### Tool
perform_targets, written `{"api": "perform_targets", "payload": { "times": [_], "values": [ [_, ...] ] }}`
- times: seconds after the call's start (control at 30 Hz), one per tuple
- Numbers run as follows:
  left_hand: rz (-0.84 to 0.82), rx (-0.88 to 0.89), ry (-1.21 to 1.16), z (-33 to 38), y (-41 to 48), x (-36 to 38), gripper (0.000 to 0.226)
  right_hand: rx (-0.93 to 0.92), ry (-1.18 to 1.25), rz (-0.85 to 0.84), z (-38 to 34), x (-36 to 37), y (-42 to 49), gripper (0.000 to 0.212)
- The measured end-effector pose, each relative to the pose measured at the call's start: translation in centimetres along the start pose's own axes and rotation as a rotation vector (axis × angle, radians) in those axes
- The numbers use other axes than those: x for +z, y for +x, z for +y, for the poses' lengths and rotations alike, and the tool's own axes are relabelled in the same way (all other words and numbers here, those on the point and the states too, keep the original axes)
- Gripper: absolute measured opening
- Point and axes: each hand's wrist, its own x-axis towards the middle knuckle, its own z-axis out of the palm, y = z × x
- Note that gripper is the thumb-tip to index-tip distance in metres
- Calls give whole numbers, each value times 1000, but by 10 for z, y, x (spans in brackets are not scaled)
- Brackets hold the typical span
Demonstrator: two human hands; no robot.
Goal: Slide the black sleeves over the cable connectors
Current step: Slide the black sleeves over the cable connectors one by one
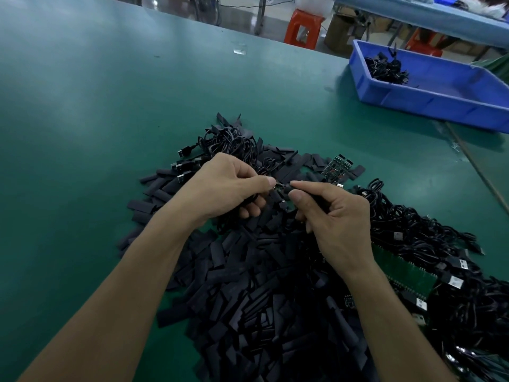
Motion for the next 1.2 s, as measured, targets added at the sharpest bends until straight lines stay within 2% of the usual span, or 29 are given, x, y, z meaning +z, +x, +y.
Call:
{"api": "perform_targets", "payload": {
  "times": [0.27, 0.47, 0.8, 1.07, 1.2],
  "values": [
    [-45, 30, 49, 1, -1, 0, 23, -17, -55, -41, 3, 1, 3, 27],
    [-81, 33, 28, 3, -2, 1, 21, -92, -77, -4, 4, 3, 2, 22],
    [-96, 64, 57, 4, -4, 0, 18, 6, 120, -12, 0, 7, 0, 24],
    [-129, 70, 70, 2, -3, -1, 19, 3, 100, -20, -2, 7, 1, 14],
    [-139, 79, 79, 2, -2, 0, 21, 17, 113, -24, -4, 7, 1, 16]
  ]
}}
